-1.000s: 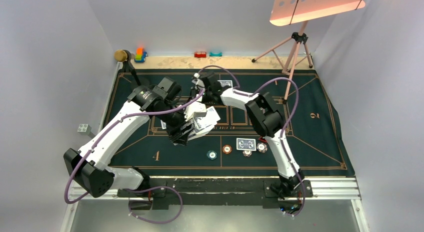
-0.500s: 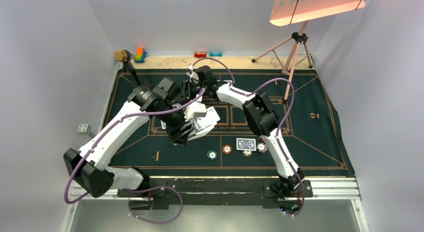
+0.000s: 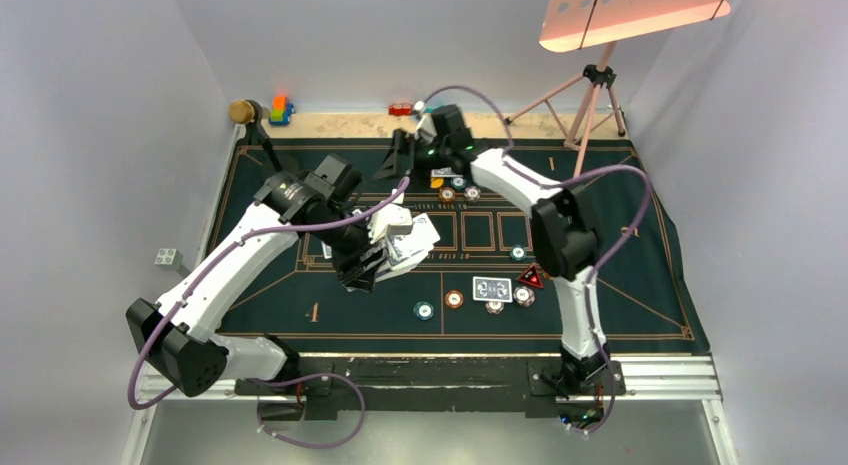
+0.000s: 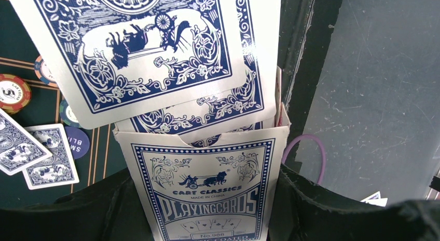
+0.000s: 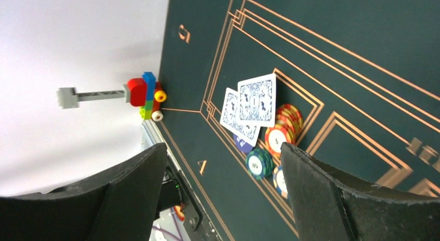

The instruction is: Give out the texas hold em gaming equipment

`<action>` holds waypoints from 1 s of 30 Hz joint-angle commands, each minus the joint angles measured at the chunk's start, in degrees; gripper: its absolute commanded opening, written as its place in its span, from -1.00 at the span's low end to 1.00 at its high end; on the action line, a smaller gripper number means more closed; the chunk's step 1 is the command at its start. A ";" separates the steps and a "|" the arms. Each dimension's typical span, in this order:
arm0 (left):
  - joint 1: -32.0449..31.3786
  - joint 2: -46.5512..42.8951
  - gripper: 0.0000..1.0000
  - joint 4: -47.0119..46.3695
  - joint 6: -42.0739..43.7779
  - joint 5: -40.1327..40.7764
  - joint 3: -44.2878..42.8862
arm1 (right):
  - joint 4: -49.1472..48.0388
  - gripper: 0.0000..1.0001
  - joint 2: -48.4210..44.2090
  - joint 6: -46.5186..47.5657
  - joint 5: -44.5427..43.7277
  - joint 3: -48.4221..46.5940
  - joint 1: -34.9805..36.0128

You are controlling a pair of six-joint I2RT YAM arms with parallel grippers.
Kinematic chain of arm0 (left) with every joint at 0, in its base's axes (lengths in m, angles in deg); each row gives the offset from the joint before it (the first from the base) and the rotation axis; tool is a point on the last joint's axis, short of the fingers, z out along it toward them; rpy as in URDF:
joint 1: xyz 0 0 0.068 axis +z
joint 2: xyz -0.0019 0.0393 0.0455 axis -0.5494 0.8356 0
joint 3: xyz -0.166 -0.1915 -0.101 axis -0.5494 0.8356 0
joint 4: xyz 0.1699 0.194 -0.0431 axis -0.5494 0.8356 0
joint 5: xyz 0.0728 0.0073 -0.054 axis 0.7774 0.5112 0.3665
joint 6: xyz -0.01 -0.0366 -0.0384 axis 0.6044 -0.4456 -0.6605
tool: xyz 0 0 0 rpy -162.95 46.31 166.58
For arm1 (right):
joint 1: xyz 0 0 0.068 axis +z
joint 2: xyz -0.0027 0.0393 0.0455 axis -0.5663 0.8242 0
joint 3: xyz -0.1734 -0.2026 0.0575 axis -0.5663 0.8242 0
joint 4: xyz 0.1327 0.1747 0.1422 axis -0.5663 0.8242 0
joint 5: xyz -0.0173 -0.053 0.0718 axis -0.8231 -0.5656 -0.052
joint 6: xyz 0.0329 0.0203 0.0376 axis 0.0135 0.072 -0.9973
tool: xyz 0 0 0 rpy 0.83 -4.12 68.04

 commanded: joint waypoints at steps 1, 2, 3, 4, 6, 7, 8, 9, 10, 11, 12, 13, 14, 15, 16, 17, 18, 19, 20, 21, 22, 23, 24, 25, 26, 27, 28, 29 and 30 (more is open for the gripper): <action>-0.06 -1.88 -1.00 -0.25 -0.31 -2.42 -1.53 | -0.29 0.71 -14.38 3.07 -2.18 5.98 -4.07; -0.09 -1.86 -1.00 -0.24 -0.31 -2.46 -1.49 | -0.47 0.72 -16.94 3.04 -2.31 8.25 -4.83; -0.09 -1.95 -1.00 -0.31 -0.29 -2.52 -1.44 | -0.57 0.74 -19.49 3.04 -2.46 10.48 -5.59; -0.07 -1.90 -1.00 -0.38 -0.31 -2.55 -1.37 | -0.54 0.75 -21.95 3.05 -2.45 12.99 -6.39; -0.07 -1.96 -1.00 -0.51 -0.31 -2.55 -1.26 | -0.56 0.79 -28.14 3.12 -2.14 17.79 -7.78; -0.10 -1.98 -1.00 -0.57 -0.24 -2.55 -1.19 | -0.84 0.80 -30.67 3.14 -1.89 20.45 -8.35; -0.04 -1.96 -1.00 -0.62 -0.23 -2.58 -1.15 | -0.97 0.81 -33.25 3.05 -1.58 22.70 -8.78; -0.08 -1.98 -1.00 -0.71 -0.21 -2.63 -1.18 | -1.08 0.82 -35.60 3.04 -0.94 25.60 -9.22; -0.06 -1.91 -1.00 -0.84 -0.22 -2.59 -1.11 | -1.10 0.83 -37.73 3.04 -0.30 27.48 -9.31; -0.04 -1.78 -1.00 -0.96 -0.22 -2.63 -1.09 | -1.11 0.84 -39.74 3.12 0.64 29.22 -9.34; -0.07 -1.73 -1.00 -1.07 -0.22 -2.64 -1.08 | -1.24 0.84 -41.52 3.01 1.82 31.04 -9.31; -0.06 -1.72 -1.00 -1.09 -0.18 -2.64 -1.08 | -1.34 0.85 -43.33 2.77 2.51 32.74 -9.31; -0.04 -1.68 -1.00 -1.07 -0.22 -2.64 -1.08 | -1.90 0.85 -45.10 2.26 3.31 34.51 -9.38; -0.11 -1.62 -1.00 -1.12 -0.22 -2.52 -1.01 | -2.95 0.86 -46.83 1.40 4.13 36.42 -9.37; -0.05 -1.70 -1.00 -1.15 -0.15 -2.36 -0.92 | -4.19 0.87 -48.43 0.51 4.92 38.15 -9.24; -0.07 -1.67 -1.00 -1.22 -0.14 -2.19 -0.83 | -5.36 0.87 -49.92 -0.39 6.04 39.73 -9.28; -0.10 -1.66 -1.00 -1.20 -0.06 -2.06 -0.74 | -5.82 0.88 -51.33 -0.93 6.73 40.85 -9.23; -0.04 -1.58 -1.00 -1.21 -0.05 -1.91 -0.73 | -5.93 0.88 -53.05 -1.26 7.32 41.72 -9.16; -0.10 -1.58 -1.00 -1.34 -0.09 -1.93 -0.73 | -6.07 0.88 -53.87 -1.52 7.49 42.49 -9.20; -0.04 -1.57 -1.00 -1.31 -0.13 -1.94 -0.69 | -6.45 0.89 -54.97 -1.84 7.83 43.05 -9.08; -0.04 -1.55 -1.00 -1.41 -0.18 -1.81 -0.66 | -6.86 0.89 -56.13 -2.34 8.43 43.65 -9.07; -0.09 -1.48 -1.00 -1.45 -0.18 -1.84 -0.65 | -7.17 0.90 -56.90 -2.79 8.56 44.04 -8.86; -0.09 -1.34 -1.00 -1.50 -0.22 -1.72 -0.70 | -7.34 0.90 -57.45 -2.98 8.50 44.41 -8.49; -0.05 -1.31 -1.00 -1.58 -0.22 -1.71 -0.73 | -7.44 0.91 -57.89 -3.06 8.36 44.68 -8.04; -0.05 -1.23 -1.00 -1.62 -0.29 -1.72 -0.78 | -7.41 0.91 -58.13 -3.26 7.93 44.93 -7.47; -0.09 -1.28 -1.00 -1.66 -0.31 -1.68 -0.81 | -7.69 0.91 -58.34 -3.64 7.12 45.43 -6.76; -0.11 -1.21 -1.00 -1.70 -0.38 -1.83 -0.86 | -8.66 0.91 -58.54 -4.13 6.11 46.04 -5.80; -0.09 -1.14 -1.00 -1.77 -0.45 -1.80 -0.95 | -9.75 0.92 -58.36 -4.55 5.29 46.58 -4.70; -0.06 -1.09 -1.00 -1.74 -0.47 -1.91 -1.06 | -9.96 0.92 -57.85 -4.60 4.64 46.54 -3.82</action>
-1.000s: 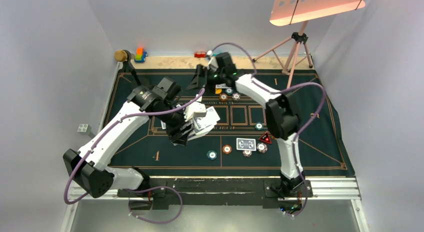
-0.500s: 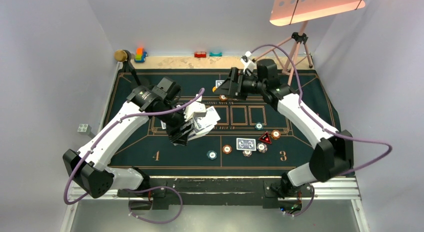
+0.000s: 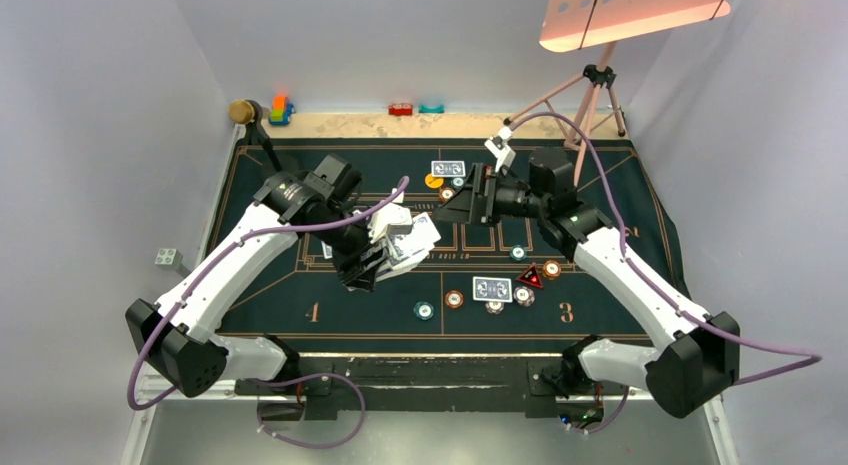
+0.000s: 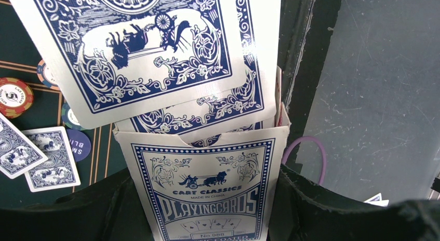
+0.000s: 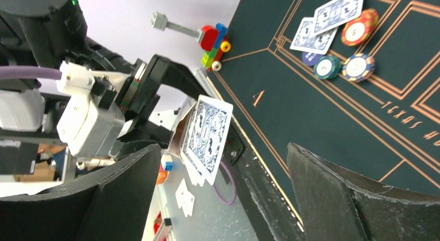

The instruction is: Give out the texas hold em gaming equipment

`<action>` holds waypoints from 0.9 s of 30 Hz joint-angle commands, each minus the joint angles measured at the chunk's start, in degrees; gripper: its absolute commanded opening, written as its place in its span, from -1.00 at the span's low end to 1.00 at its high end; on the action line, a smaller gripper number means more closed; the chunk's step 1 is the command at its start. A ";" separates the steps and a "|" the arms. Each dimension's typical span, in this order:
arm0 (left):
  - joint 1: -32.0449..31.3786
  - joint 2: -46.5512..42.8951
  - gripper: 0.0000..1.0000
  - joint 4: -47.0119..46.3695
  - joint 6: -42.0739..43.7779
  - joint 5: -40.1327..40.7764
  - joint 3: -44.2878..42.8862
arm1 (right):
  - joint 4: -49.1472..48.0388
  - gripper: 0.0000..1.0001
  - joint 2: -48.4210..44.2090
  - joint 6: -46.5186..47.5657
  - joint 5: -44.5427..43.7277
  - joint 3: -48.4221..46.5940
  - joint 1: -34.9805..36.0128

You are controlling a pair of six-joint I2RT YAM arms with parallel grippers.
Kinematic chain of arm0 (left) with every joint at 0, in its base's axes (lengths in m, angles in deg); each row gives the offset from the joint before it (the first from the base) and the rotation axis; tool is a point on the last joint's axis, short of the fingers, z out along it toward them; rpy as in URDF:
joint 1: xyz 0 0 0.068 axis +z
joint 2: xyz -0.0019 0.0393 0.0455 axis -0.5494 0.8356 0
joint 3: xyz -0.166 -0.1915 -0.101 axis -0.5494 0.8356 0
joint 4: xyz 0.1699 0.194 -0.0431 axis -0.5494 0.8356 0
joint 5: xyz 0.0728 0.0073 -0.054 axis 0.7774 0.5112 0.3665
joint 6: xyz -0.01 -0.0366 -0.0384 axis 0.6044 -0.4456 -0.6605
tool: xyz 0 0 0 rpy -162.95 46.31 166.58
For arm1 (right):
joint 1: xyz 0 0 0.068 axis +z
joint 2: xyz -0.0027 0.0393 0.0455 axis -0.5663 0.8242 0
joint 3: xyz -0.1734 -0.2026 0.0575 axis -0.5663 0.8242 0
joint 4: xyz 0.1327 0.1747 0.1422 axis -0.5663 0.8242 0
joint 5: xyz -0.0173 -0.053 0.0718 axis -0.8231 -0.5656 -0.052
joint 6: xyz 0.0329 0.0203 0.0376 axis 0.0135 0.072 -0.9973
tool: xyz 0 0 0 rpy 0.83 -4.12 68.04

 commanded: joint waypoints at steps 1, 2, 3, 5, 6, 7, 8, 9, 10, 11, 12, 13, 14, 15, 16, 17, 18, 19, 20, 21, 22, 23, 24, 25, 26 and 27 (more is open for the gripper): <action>-0.06 -0.88 -1.00 -1.23 -0.54 -1.56 -1.16 | -4.27 0.92 0.63 -1.67 -1.89 1.09 3.67; -0.08 -0.88 -1.00 -1.19 -0.59 -1.57 -1.21 | -4.36 0.92 1.33 -1.68 -2.04 0.72 4.17; -0.06 -0.90 -1.00 -1.19 -0.61 -1.57 -1.25 | -4.43 0.89 2.02 -1.67 -2.41 0.17 4.41; -0.03 -0.92 -1.00 -1.19 -0.72 -1.57 -1.34 | -4.95 0.81 2.82 -1.73 -2.99 -0.57 4.82; -0.05 -0.93 -1.00 -1.20 -0.65 -1.54 -1.35 | -4.66 0.77 3.16 -1.59 -3.30 -1.07 4.83; -0.04 -0.93 -1.00 -1.10 -0.72 -1.54 -1.35 | -4.34 0.72 3.46 -1.35 -3.64 -1.65 4.83; -0.03 -0.93 -1.00 -1.15 -0.73 -1.54 -1.35 | -4.12 0.66 3.80 -1.16 -3.86 -2.14 4.75; -0.03 -0.95 -1.00 -1.17 -0.66 -1.56 -1.35 | -3.99 0.60 4.15 -1.11 -3.87 -2.46 4.78; -0.03 -0.92 -1.00 -1.18 -0.60 -1.57 -1.41 | -3.99 0.55 4.42 -1.11 -3.91 -2.62 4.82; -0.05 -0.87 -1.00 -1.13 -0.62 -1.57 -1.43 | -4.06 0.46 4.68 -1.13 -3.83 -2.76 4.82; -0.04 -0.91 -1.00 -1.15 -0.64 -1.57 -1.54 | -4.08 0.38 4.89 -1.26 -3.82 -2.82 4.81; -0.08 -0.89 -1.00 -1.11 -0.64 -1.57 -1.59 | -4.19 0.29 5.08 -1.28 -3.79 -2.82 4.83; -0.05 -0.80 -1.00 -1.16 -0.64 -1.57 -1.58 | -4.24 0.17 5.26 -1.46 -3.77 -2.75 4.83; -0.04 -0.83 -1.00 -1.16 -0.64 -1.57 -1.60 | -4.33 0.06 5.36 -1.53 -3.71 -2.68 4.79; -0.03 -0.84 -1.00 -1.08 -0.65 -1.56 -1.49 | -4.46 -0.04 5.38 -1.62 -3.70 -2.58 4.83; -0.08 -0.84 -1.00 -1.02 -0.56 -1.57 -1.46 | -4.66 -0.12 5.32 -1.75 -3.74 -2.46 4.81; -0.04 -0.85 -1.00 -1.01 -0.54 -1.57 -1.44 | -4.76 -0.18 5.22 -1.91 -3.77 -2.37 4.83; -0.03 -0.83 -1.00 -0.98 -0.55 -1.57 -1.37 | -4.76 -0.24 5.06 -1.94 -3.80 -2.38 4.80; -0.03 -0.82 -1.00 -0.95 -0.49 -1.57 -1.35 | -4.78 -0.31 4.92 -1.90 -3.76 -2.38 4.82; -0.03 -0.82 -1.00 -0.92 -0.47 -1.51 -1.35 | -4.67 -0.38 4.76 -1.91 -3.93 -2.43 4.82; -0.08 -0.83 -1.00 -0.92 -0.46 -1.46 -1.35 | -4.55 -0.45 4.58 -1.90 -3.98 -2.47 4.83; -0.06 -0.82 -1.00 -0.97 -0.42 -1.55 -1.35 | -4.36 -0.51 4.41 -1.91 -4.06 -2.47 4.83; -0.06 -0.78 -1.00 -0.92 -0.46 -1.56 -1.37 | -4.24 -0.55 4.27 -1.83 -4.08 -2.55 4.81; -0.08 -0.81 -1.00 -0.98 -0.54 -1.57 -1.35 | -4.19 -0.57 4.04 -1.81 -4.18 -2.56 4.81; -0.04 -0.78 -1.00 -0.97 -0.55 -1.63 -1.39 | -4.05 -0.60 3.88 -1.69 -4.19 -2.66 4.83; -0.11 -0.80 -1.00 -0.92 -0.55 -1.64 -1.40 | -4.00 -0.63 3.63 -1.65 -4.26 -2.65 4.82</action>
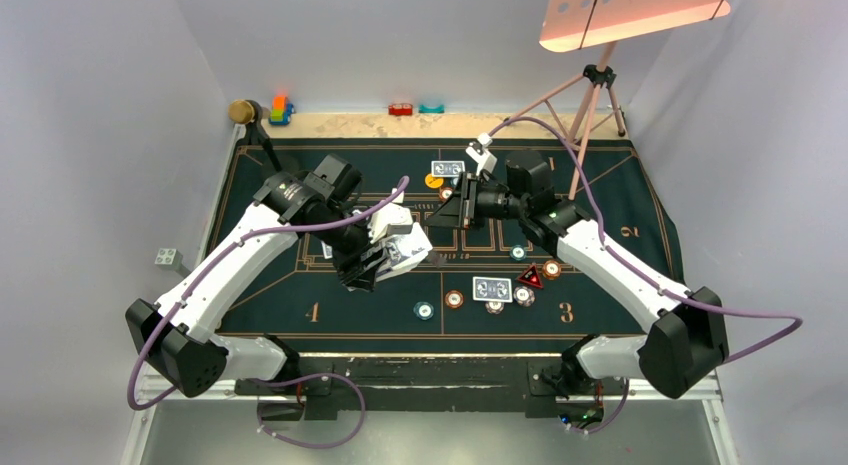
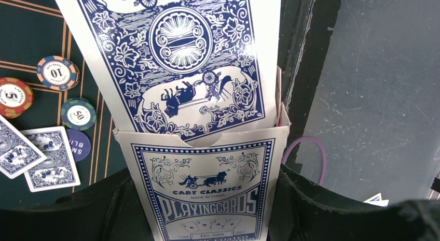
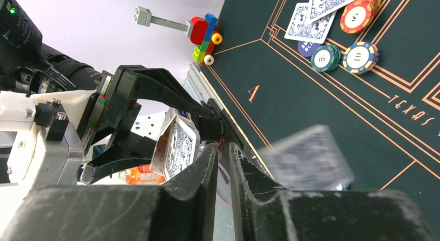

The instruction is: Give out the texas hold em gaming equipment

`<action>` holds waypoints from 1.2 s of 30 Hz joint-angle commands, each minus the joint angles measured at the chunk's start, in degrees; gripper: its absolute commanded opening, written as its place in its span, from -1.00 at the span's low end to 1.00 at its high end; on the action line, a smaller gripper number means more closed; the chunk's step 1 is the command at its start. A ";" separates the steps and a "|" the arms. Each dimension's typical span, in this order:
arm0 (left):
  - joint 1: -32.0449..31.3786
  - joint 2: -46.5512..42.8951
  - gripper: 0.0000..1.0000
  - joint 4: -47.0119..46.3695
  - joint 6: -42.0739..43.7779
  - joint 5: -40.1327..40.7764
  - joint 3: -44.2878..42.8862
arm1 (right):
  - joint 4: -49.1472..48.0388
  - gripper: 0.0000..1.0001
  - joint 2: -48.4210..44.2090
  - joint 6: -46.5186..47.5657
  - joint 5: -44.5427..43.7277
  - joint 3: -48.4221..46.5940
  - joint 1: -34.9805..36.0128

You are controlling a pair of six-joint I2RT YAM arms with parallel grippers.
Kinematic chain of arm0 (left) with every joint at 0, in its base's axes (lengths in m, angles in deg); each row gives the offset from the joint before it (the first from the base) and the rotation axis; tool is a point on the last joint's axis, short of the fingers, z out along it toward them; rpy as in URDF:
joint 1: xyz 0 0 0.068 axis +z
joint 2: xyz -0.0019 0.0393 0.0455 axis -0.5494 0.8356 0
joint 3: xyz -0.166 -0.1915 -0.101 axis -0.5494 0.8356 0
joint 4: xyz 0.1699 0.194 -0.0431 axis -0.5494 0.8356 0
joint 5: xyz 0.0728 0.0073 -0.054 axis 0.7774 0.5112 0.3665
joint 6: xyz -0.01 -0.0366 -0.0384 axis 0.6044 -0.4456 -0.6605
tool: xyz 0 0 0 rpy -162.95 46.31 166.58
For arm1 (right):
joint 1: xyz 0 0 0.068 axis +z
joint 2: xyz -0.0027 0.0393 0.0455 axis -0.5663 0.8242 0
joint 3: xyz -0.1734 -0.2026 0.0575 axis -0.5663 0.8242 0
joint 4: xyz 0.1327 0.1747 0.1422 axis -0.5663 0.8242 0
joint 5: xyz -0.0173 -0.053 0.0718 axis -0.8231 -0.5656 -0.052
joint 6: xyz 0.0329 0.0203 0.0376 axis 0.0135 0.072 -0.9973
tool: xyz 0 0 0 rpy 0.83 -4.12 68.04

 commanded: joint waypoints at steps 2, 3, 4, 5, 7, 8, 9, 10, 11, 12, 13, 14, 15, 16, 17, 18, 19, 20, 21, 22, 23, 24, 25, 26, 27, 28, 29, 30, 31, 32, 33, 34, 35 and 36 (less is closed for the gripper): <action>-0.04 -0.81 -1.00 -0.90 -0.62 -1.65 -1.27 | -1.57 -0.78 -2.16 0.23 -0.93 -2.58 0.00; -0.06 -0.76 -1.00 -0.92 -0.62 -1.65 -1.26 | -1.68 -0.82 -2.31 0.05 -0.69 -2.61 -0.10; -0.04 -0.79 -1.00 -0.92 -0.60 -1.61 -1.30 | -1.85 -0.84 -2.36 -0.23 -0.40 -2.59 -0.07; -0.10 -0.79 -1.00 -0.96 -0.62 -1.65 -1.22 | -1.85 -0.83 -2.36 -0.27 -0.40 -2.63 -0.07; -0.07 -0.82 -1.00 -1.02 -0.62 -1.65 -1.18 | -1.22 -0.72 -2.49 0.08 -0.93 -2.67 -0.08; -0.04 -0.84 -1.00 -1.06 -0.62 -1.63 -1.17 | -0.61 -0.71 -2.60 0.47 -1.46 -2.67 -0.08; -0.03 -0.84 -1.00 -1.07 -0.62 -1.61 -1.24 | 0.27 -0.71 -2.77 1.10 -2.12 -2.67 -0.15; -0.09 -0.83 -1.00 -1.13 -0.62 -1.65 -1.18 | 0.72 -0.71 -2.87 1.33 -2.60 -2.67 -0.20; -0.10 -0.84 -1.00 -1.11 -0.62 -1.65 -1.25 | 0.98 -0.71 -2.84 1.50 -2.86 -2.58 -0.34; -0.04 -0.81 -1.00 -1.14 -0.62 -1.61 -1.26 | 1.18 -0.71 -2.77 1.55 -3.00 -2.58 -0.50; -0.03 -0.78 -1.00 -1.09 -0.52 -1.65 -1.27 | 1.46 -0.70 -2.66 1.56 -3.17 -2.65 -0.61; -0.05 -0.78 -1.00 -1.08 -0.53 -1.65 -1.18 | 1.64 -0.66 -2.64 1.55 -3.20 -2.74 -0.71; -0.04 -0.87 -1.00 -1.13 -0.53 -1.65 -1.17 | 1.78 -0.56 -2.51 1.60 -3.04 -2.88 -0.85; -0.03 -0.91 -1.00 -1.12 -0.53 -1.61 -1.19 | 2.03 -0.39 -2.42 1.61 -2.84 -3.10 -1.14; -0.06 -0.92 -1.00 -1.00 -0.49 -1.65 -1.22 | 2.28 -0.19 -2.51 1.54 -2.83 -3.35 -1.46; -0.05 -0.99 -1.00 -1.06 -0.45 -1.60 -1.22 | 2.52 0.01 -2.66 1.52 -2.79 -3.51 -1.92; -0.05 -0.99 -1.00 -1.05 -0.42 -1.57 -1.18 | 2.44 0.18 -2.79 1.38 -2.37 -3.62 -2.45; -0.08 -0.95 -1.00 -1.02 -0.44 -1.52 -1.15 | 2.21 0.27 -3.11 1.11 -1.81 -3.67 -2.90; -0.04 -1.00 -1.00 -1.01 -0.44 -1.52 -1.09 | 1.53 0.34 -3.39 0.79 -1.10 -3.70 -3.18; -0.03 -0.99 -1.00 -1.05 -0.44 -1.52 -1.05 | 0.77 0.40 -3.64 0.71 -0.39 -3.65 -3.15; -0.03 -1.02 -1.00 -0.99 -0.44 -1.48 -1.00 | -0.19 0.46 -3.76 0.49 0.25 -3.64 -3.22; -0.03 -1.01 -1.00 -1.01 -0.40 -1.35 -1.00 | -1.49 0.50 -3.59 -0.03 1.33 -3.55 -2.84; -0.03 -0.99 -1.00 -1.07 -0.36 -1.31 -1.00 | -2.51 0.54 -3.17 -0.41 2.08 -3.63 -2.23; -0.03 -0.99 -1.00 -1.17 -0.36 -1.31 -1.00 | -2.03 0.58 -2.45 0.15 2.24 -4.14 -1.32; -0.08 -0.90 -1.00 -1.22 -0.35 -1.43 -1.00 | -0.99 0.61 -1.66 1.07 1.89 -4.85 -0.11; -0.04 -0.86 -1.00 -1.32 -0.43 -1.47 -1.04 | 0.52 0.64 -0.60 2.08 1.63 -5.73 1.14; -0.06 -0.77 -1.00 -1.36 -0.51 -1.44 -1.12 | 1.70 0.65 0.39 2.81 1.50 -6.62 2.66; -0.05 -0.64 -1.00 -1.37 -0.53 -1.47 -1.23 | 1.84 0.65 1.07 2.90 1.53 -6.80 3.48; -0.09 -0.59 -1.00 -1.39 -0.57 -1.43 -1.32 | 1.75 0.66 1.47 2.92 1.60 -6.69 4.07; -0.04 -0.58 -1.00 -1.43 -0.61 -1.43 -1.34 | 0.93 0.67 1.63 2.67 1.74 -6.38 4.55; -0.05 -0.55 -1.00 -1.42 -0.67 -1.47 -1.35 | 0.18 0.67 1.67 2.44 1.98 -6.10 4.92; -0.10 -0.53 -1.00 -1.43 -0.66 -1.48 -1.35 | -0.15 0.67 1.77 2.33 2.04 -5.88 5.20; -0.09 -0.49 -1.00 -1.46 -0.65 -1.48 -1.35 | -0.08 0.68 1.83 2.39 1.91 -5.85 5.34; -0.04 -0.38 -1.00 -1.48 -0.65 -1.48 -1.39 | 0.15 0.68 2.04 2.44 1.96 -5.88 5.50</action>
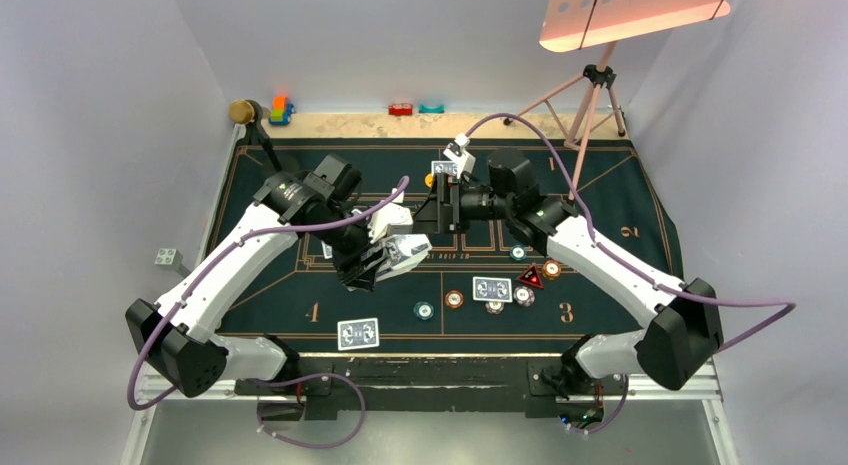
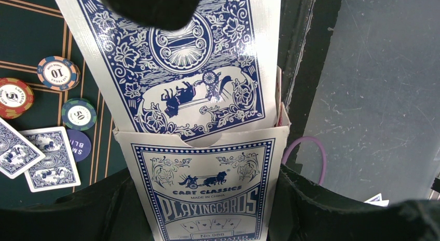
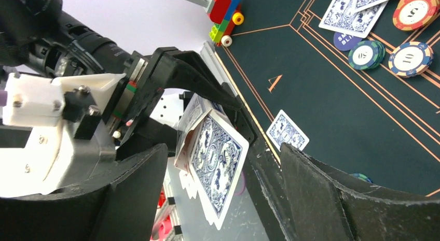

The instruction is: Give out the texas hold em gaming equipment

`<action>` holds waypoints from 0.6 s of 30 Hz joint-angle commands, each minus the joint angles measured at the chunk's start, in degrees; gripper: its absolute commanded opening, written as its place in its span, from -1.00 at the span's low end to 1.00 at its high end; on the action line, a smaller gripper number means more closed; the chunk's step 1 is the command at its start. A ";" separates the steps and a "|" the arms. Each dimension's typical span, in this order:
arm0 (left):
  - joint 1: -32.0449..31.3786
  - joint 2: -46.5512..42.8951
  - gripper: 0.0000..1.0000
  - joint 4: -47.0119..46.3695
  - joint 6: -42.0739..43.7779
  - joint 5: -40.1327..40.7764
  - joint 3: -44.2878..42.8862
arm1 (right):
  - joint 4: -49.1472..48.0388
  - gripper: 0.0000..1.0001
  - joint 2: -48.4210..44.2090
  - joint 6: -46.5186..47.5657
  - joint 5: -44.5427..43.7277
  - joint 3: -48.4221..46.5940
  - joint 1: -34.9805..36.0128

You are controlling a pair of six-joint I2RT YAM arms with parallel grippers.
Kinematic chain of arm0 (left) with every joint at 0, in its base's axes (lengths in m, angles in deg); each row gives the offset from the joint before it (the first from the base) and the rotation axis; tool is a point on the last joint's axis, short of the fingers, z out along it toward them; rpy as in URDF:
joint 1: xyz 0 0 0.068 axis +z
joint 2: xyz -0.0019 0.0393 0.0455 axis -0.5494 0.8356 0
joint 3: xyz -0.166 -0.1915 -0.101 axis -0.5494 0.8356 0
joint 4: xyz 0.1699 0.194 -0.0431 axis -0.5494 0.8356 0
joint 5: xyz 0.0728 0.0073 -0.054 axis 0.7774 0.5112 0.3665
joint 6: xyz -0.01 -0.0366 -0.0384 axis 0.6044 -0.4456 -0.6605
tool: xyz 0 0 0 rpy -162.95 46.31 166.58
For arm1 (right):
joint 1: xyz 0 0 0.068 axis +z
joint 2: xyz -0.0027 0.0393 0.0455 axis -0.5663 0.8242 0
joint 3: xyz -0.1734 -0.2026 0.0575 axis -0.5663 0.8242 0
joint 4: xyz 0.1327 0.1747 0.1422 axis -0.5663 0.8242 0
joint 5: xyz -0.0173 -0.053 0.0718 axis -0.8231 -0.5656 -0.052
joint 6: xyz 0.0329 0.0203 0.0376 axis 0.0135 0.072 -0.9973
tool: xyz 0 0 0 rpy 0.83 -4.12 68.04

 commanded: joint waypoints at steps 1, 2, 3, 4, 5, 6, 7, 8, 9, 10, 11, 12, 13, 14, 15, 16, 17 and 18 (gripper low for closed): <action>-0.04 -0.28 -1.00 -1.46 -0.68 -1.48 -1.47 | -0.74 0.67 0.39 1.20 1.04 -1.44 0.46; -0.03 -0.26 -1.00 -1.44 -0.70 -1.40 -1.56 | -0.28 0.65 0.66 1.46 0.96 -1.48 0.47; -0.03 -0.21 -1.00 -1.38 -0.68 -1.55 -1.65 | 0.05 0.62 0.94 1.66 0.93 -1.48 0.47; -0.08 -0.22 -1.00 -1.45 -0.78 -1.55 -1.80 | 0.53 0.58 1.11 1.87 0.86 -1.50 0.47; -0.08 -0.22 -1.00 -1.37 -0.83 -1.61 -1.85 | 1.08 0.53 1.38 2.21 0.67 -1.60 0.47; -0.04 -0.17 -1.00 -1.33 -0.87 -1.65 -1.87 | 2.15 0.49 1.53 2.81 0.42 -1.84 0.44; -0.05 -0.17 -1.00 -1.34 -0.87 -1.65 -1.95 | 3.45 0.46 1.65 3.53 -0.06 -2.22 0.46; -0.08 -0.12 -1.00 -1.36 -0.88 -1.61 -1.96 | 4.60 0.41 1.65 4.31 -0.66 -2.53 0.45; -0.04 -0.11 -1.00 -1.34 -0.88 -1.57 -1.96 | 5.79 0.37 1.63 5.07 -1.04 -2.80 0.46; -0.01 -0.14 -1.00 -1.33 -0.88 -1.57 -2.04 | 6.84 0.33 1.55 5.75 -1.31 -3.00 0.47; -0.03 -0.14 -1.00 -1.30 -0.88 -1.57 -2.11 | 7.48 0.29 1.46 6.14 -1.50 -3.10 0.46; -0.03 -0.14 -1.00 -1.21 -0.88 -1.49 -2.15 | 7.95 0.25 1.33 6.46 -1.54 -3.15 0.47; -0.05 -0.04 -1.00 -1.20 -0.88 -1.48 -2.20 | 8.11 0.21 1.21 6.47 -1.57 -3.04 0.42; -0.04 0.01 -1.00 -1.16 -0.88 -1.46 -2.30 | 8.22 0.18 1.02 6.47 -1.57 -3.07 0.39; -0.04 0.08 -1.00 -1.16 -0.88 -1.48 -2.38 | 8.35 0.15 0.89 6.47 -1.54 -3.01 0.42; -0.03 0.06 -1.00 -1.16 -0.88 -1.52 -2.43 | 8.39 0.14 0.73 6.47 -1.70 -3.06 0.45; -0.08 0.17 -1.00 -1.18 -0.95 -1.56 -2.48 | 8.45 0.11 0.54 6.40 -1.88 -3.07 0.37; -0.04 0.15 -1.00 -1.18 -0.97 -1.57 -2.49 | 8.56 0.07 0.38 6.31 -2.14 -3.14 0.31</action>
